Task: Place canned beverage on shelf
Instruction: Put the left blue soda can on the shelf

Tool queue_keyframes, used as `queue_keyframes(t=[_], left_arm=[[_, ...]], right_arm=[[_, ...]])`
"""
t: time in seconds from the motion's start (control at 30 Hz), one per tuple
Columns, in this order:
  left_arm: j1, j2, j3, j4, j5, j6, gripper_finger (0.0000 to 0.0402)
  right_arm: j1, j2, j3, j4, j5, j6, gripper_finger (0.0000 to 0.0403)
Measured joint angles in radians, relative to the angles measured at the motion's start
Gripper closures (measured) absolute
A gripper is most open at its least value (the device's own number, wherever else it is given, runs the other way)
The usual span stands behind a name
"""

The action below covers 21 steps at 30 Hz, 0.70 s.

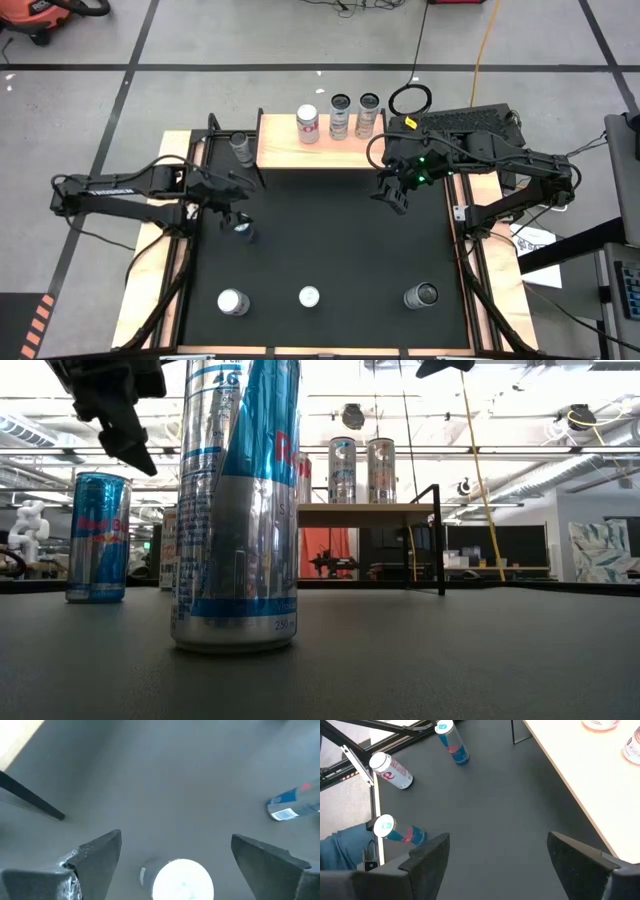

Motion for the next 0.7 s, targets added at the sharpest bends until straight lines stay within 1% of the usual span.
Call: queue_keyframes(t=[0.2,0.37,0.7], left_arm=[[-0.032,0.0,0.0,-0.02,-0.004,-0.024,0.0023],[-0.053,0.001,0.0,-0.059,-0.059,-0.032,0.0023],[-0.112,0.004,0.0,-0.069,-0.059,-0.077,0.0023]], right_arm=[[0.0,0.0,0.0,0.0,0.0,-0.001,0.0087],[0.0,0.0,0.0,0.0,0.0,-0.001,0.0087],[0.0,0.0,0.0,0.0,0.001,-0.02,0.0087]])
